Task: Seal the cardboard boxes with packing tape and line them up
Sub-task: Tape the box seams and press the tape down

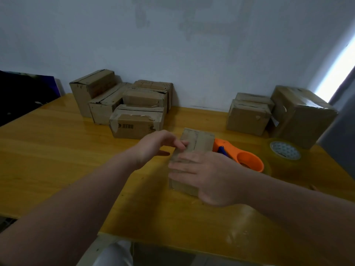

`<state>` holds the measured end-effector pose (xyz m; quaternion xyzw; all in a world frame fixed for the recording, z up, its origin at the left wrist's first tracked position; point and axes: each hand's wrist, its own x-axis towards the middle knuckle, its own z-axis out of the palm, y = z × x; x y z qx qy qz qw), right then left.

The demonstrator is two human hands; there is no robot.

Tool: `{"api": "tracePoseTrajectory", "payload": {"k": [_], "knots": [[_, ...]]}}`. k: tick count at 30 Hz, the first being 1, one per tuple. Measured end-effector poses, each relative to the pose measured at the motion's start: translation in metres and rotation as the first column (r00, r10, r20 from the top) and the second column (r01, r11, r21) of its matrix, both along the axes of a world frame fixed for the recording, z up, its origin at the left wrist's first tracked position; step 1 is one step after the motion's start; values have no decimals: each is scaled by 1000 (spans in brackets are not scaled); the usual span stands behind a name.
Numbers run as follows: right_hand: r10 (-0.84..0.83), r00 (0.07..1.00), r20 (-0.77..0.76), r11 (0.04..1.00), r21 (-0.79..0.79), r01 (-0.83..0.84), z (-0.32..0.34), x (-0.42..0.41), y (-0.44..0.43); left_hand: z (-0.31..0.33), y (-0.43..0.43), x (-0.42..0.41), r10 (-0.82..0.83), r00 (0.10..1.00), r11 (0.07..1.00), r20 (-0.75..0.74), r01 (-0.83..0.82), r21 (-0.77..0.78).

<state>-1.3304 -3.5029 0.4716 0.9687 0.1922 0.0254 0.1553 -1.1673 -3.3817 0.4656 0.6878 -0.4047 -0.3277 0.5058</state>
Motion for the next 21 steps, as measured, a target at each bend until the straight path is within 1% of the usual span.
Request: {"api": "tracePoseTrajectory", "payload": {"k": [1, 2, 3, 4, 6, 8, 10, 12, 13, 15, 17, 19, 21], "knots": [[-34, 997, -74, 999, 18, 36, 5, 0, -4, 1, 0, 0, 24, 998, 1000, -49, -25, -18], [-79, 984, -162, 997, -11, 78, 9, 0, -7, 3, 1, 0, 50, 994, 998, -93, -54, -39], [-113, 972, -207, 993, -67, 101, 11, 2, -8, 4, 1, 1, 78, 989, 995, -126, -86, -56], [-119, 971, -206, 989, -115, 97, 12, 4, -7, 6, 0, 1, 110, 983, 991, -148, -120, -63], [-83, 984, -156, 983, -175, 56, 15, 13, -3, 7, -2, 4, 173, 973, 982, -154, -183, -53], [-74, 991, -114, 978, -205, 49, 15, 25, 0, 6, -6, 8, 225, 967, 973, -118, -229, -19], [-83, 992, -90, 973, -221, 62, 16, 36, 2, 3, -8, 15, 276, 961, 961, -13, -276, 11], [-75, 995, -65, 965, -256, 56, 17, 45, 1, 1, -9, 23, 331, 933, 942, 140, -336, 14], [-74, 997, -38, 958, -282, 60, 18, 49, -1, 0, -9, 27, 370, 906, 926, 206, -376, -10], [-100, 995, 26, 939, -329, 103, 24, 57, -6, 3, -11, 35, 469, 834, 881, 291, -467, -80], [-161, 983, 87, 916, -358, 182, 33, 65, -14, 9, -14, 43, 547, 752, 831, 368, -540, -132], [-256, 953, 159, 890, -346, 297, 46, 72, -28, 15, -20, 52, 574, 680, 801, 456, -582, -140], [-382, 897, 222, 844, -313, 436, 56, 79, -46, 19, -27, 58, 544, 668, 813, 508, -570, -122]]}}
